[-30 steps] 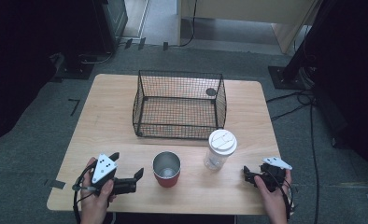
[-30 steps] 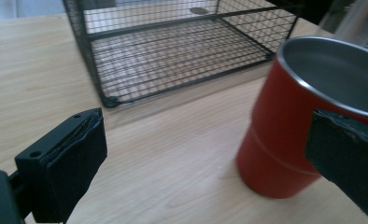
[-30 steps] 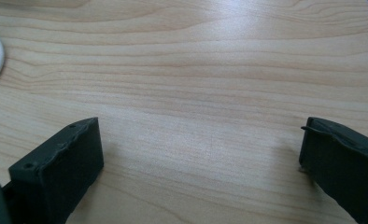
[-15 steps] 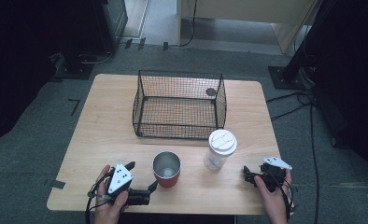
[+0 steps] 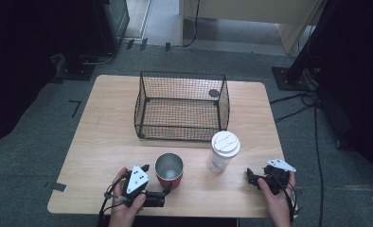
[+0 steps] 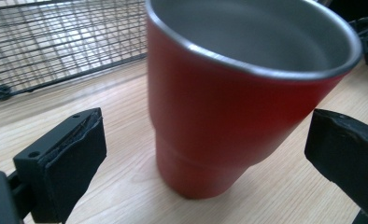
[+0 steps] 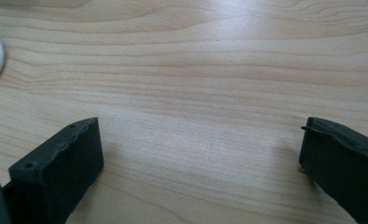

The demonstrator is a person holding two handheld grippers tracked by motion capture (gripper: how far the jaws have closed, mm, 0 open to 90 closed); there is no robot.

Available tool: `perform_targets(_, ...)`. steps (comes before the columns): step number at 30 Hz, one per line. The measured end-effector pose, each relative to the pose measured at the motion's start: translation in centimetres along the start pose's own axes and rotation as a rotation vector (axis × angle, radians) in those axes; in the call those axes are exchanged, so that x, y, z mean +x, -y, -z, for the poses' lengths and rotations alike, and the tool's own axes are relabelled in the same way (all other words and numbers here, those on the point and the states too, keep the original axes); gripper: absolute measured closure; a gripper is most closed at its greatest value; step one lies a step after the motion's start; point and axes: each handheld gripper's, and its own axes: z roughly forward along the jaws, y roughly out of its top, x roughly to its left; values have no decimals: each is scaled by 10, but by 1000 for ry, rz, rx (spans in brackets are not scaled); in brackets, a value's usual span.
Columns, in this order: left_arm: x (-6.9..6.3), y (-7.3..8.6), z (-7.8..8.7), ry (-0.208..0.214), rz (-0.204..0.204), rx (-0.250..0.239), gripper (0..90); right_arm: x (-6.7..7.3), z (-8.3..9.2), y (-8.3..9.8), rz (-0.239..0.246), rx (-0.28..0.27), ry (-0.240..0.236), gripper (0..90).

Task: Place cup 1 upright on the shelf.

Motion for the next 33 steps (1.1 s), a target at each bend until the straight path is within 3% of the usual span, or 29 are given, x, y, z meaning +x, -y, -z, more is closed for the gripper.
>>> perform_targets(6,-7,-5,-8,21,7,4,0,0,0,0,-7,1,6,0)
perform_targets(12,-4,-5,-16,13,6,-15,0,1,0,0,-12,1,10,0)
perform_targets(18,-6,-7,-28,44,22,19,0,1,-1,-1,-10,-1,10,0)
perform_targets(29,-11,-9,-35,5,-14,13,8,1,-2,-2,-4,1,2,0)
perform_targets(33,-13,-10,-38,-25,0,-1,48,1,-2,-2,4,2,-9,0)
